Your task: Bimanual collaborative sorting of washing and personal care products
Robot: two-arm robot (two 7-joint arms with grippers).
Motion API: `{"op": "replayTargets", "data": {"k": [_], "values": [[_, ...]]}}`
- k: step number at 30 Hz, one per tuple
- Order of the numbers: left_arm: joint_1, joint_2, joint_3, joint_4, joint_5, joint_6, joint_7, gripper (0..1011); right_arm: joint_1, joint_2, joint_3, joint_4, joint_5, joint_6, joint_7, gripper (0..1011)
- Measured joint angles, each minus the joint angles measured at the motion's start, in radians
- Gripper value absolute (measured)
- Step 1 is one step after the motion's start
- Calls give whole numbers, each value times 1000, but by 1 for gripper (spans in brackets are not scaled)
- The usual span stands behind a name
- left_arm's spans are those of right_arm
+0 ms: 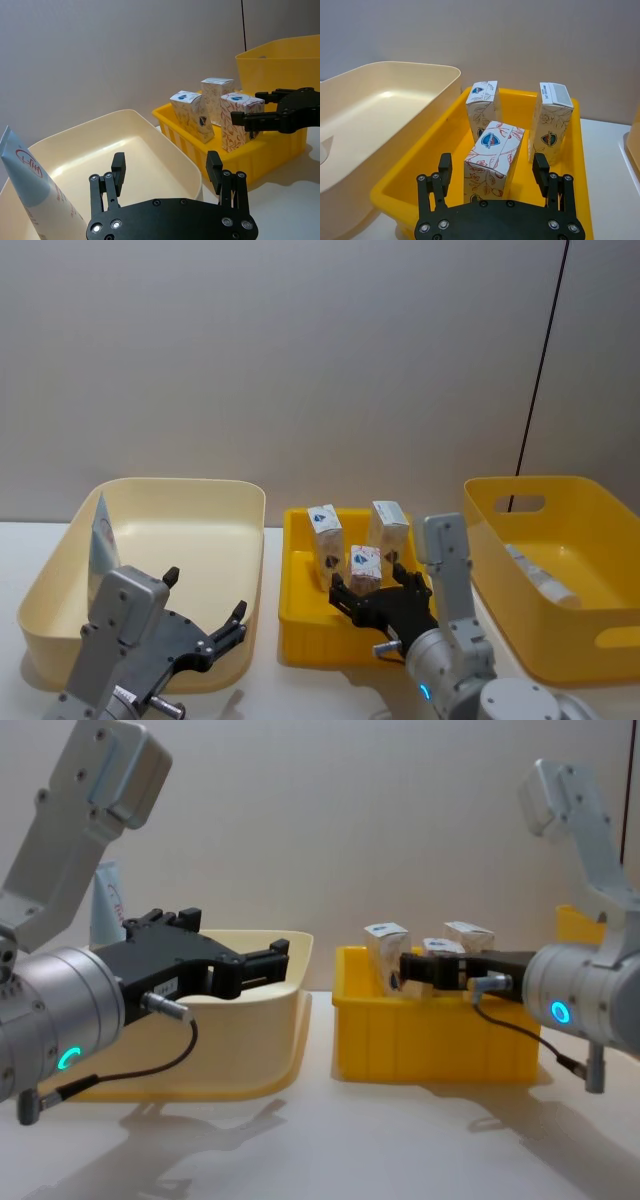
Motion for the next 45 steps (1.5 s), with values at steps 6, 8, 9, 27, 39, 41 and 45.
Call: {"op": "replayTargets", "data": {"k": [6,8,9,27,39,41,45], "values": [[0,0,0,0,0,0,0,1003,19,-17,-1,33,-4,4,-7,977],[0,0,0,0,0,0,0,1003,22,-20,-1,39,-5,4,-8,951],[0,0,0,0,0,0,0,1003,26,-23,-1,44,-6,4,-9,910],[0,0,0,0,0,0,0,1003,38,-35,3,67,-11,1,-12,452],[0,0,0,0,0,0,0,1003,27,-16,26,14,-14,-61,5,449],[0,0,0,0,0,0,0,1003,26,-12,34,-1,-14,-74,8,450],[0,0,0,0,0,0,0,1003,22,1,55,-40,-13,-100,15,449]]}}
